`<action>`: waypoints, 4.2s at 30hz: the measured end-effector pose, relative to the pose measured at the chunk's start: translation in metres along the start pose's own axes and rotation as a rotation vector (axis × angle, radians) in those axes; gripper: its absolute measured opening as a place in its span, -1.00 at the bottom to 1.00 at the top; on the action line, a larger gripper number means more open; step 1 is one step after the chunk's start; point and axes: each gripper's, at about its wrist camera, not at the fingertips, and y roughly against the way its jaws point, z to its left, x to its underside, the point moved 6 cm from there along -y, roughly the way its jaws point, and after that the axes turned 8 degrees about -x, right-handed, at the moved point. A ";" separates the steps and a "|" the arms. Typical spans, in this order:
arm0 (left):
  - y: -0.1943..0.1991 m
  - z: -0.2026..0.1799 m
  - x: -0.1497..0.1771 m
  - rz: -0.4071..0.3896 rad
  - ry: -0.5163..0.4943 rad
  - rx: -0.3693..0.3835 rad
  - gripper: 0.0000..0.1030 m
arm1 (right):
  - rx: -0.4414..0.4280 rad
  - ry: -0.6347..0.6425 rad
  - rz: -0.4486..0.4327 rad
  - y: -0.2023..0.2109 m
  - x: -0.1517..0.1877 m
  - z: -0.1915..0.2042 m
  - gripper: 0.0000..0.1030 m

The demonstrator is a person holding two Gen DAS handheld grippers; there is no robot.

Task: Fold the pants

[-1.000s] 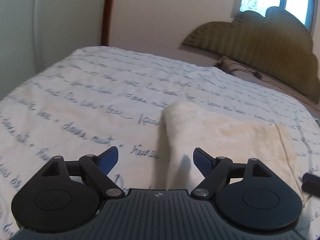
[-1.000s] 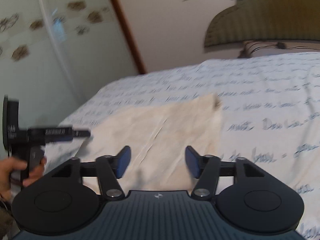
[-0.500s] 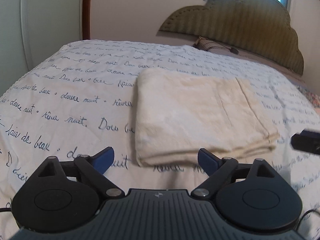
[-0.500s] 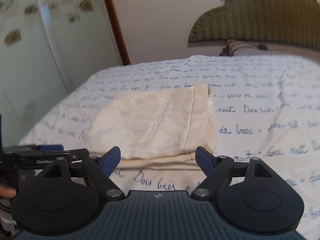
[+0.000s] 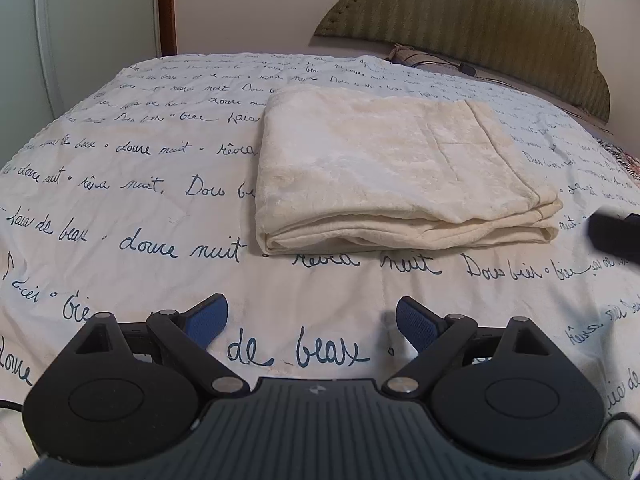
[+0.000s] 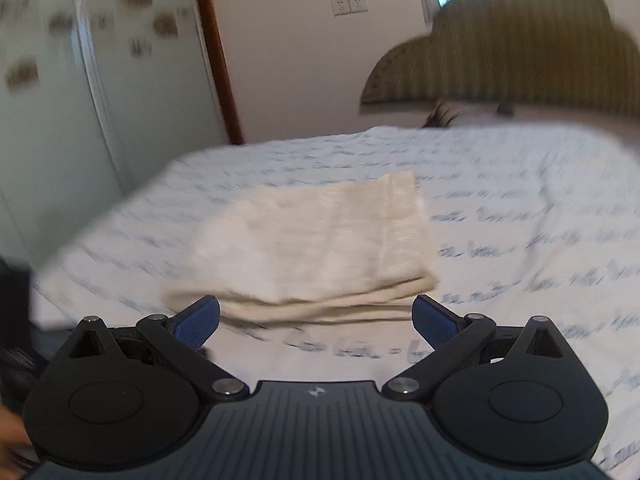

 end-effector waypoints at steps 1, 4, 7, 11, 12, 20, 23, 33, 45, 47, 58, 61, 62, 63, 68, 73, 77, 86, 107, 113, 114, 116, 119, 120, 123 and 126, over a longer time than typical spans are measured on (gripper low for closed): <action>-0.001 -0.001 0.001 -0.003 -0.005 -0.007 0.80 | 0.020 0.026 0.000 -0.006 0.007 0.002 1.00; -0.004 -0.005 0.004 -0.020 -0.021 -0.029 0.81 | 0.004 -0.010 0.029 -0.022 0.028 0.003 1.00; -0.003 -0.011 0.007 -0.047 -0.044 -0.042 0.84 | 0.044 0.030 0.028 -0.031 0.044 0.006 1.00; -0.005 -0.012 0.009 -0.056 -0.048 -0.049 0.89 | 0.069 0.055 0.016 -0.035 0.053 0.004 1.00; -0.006 -0.011 0.010 -0.060 -0.043 -0.048 0.90 | 0.069 0.044 0.020 -0.037 0.055 0.002 1.00; -0.007 -0.011 0.014 -0.093 -0.047 -0.062 1.00 | 0.115 -0.005 0.048 -0.047 0.065 -0.011 1.00; -0.009 -0.010 0.014 -0.096 -0.046 -0.060 1.00 | 0.146 0.000 0.050 -0.047 0.065 -0.012 1.00; -0.010 -0.008 0.015 -0.101 -0.043 -0.064 1.00 | 0.164 0.034 0.076 -0.052 0.062 -0.016 1.00; -0.010 -0.009 0.015 -0.107 -0.045 -0.073 1.00 | 0.146 -0.031 0.055 -0.049 0.065 -0.027 1.00; -0.010 -0.009 0.016 -0.107 -0.044 -0.074 1.00 | 0.146 -0.039 0.066 -0.050 0.065 -0.029 1.00; -0.014 -0.005 0.013 -0.101 -0.024 -0.067 1.00 | 0.172 0.018 0.095 -0.054 0.067 -0.023 1.00; -0.014 -0.005 0.014 -0.102 -0.027 -0.068 1.00 | 0.171 0.016 0.094 -0.054 0.067 -0.023 1.00; -0.014 -0.005 0.014 -0.103 -0.027 -0.068 1.00 | 0.168 0.012 0.093 -0.054 0.067 -0.023 1.00; -0.014 -0.005 0.014 -0.103 -0.027 -0.068 1.00 | 0.164 0.007 0.091 -0.054 0.067 -0.024 1.00; -0.014 -0.005 0.015 -0.103 -0.027 -0.068 1.00 | 0.158 -0.002 0.087 -0.052 0.067 -0.025 1.00; -0.014 -0.005 0.015 -0.103 -0.027 -0.068 1.00 | 0.153 -0.007 0.085 -0.052 0.067 -0.025 1.00; -0.014 -0.005 0.015 -0.103 -0.028 -0.068 1.00 | 0.151 -0.010 0.084 -0.052 0.067 -0.025 1.00; -0.014 -0.005 0.015 -0.103 -0.027 -0.068 1.00 | 0.146 -0.013 0.078 -0.051 0.067 -0.025 1.00; -0.013 -0.006 0.016 -0.104 -0.022 -0.066 1.00 | 0.136 0.025 0.094 -0.057 0.065 -0.024 1.00; -0.013 -0.006 0.016 -0.105 -0.021 -0.065 1.00 | 0.153 0.037 0.082 -0.056 0.065 -0.022 1.00; -0.013 -0.005 0.015 -0.105 -0.019 -0.064 1.00 | 0.151 0.035 0.082 -0.055 0.065 -0.022 1.00; -0.012 -0.005 0.015 -0.106 -0.014 -0.060 1.00 | 0.147 0.029 0.078 -0.055 0.065 -0.023 1.00; -0.011 -0.004 0.015 -0.107 -0.008 -0.056 1.00 | 0.152 0.023 0.055 -0.051 0.064 -0.024 1.00; -0.011 -0.004 0.015 -0.107 -0.007 -0.056 1.00 | 0.156 0.020 0.048 -0.049 0.064 -0.025 1.00; -0.011 -0.006 0.014 -0.107 -0.012 -0.061 1.00 | 0.166 0.020 0.064 -0.051 0.064 -0.026 1.00; -0.011 -0.006 0.014 -0.107 -0.013 -0.062 1.00 | 0.175 0.032 0.081 -0.054 0.065 -0.024 1.00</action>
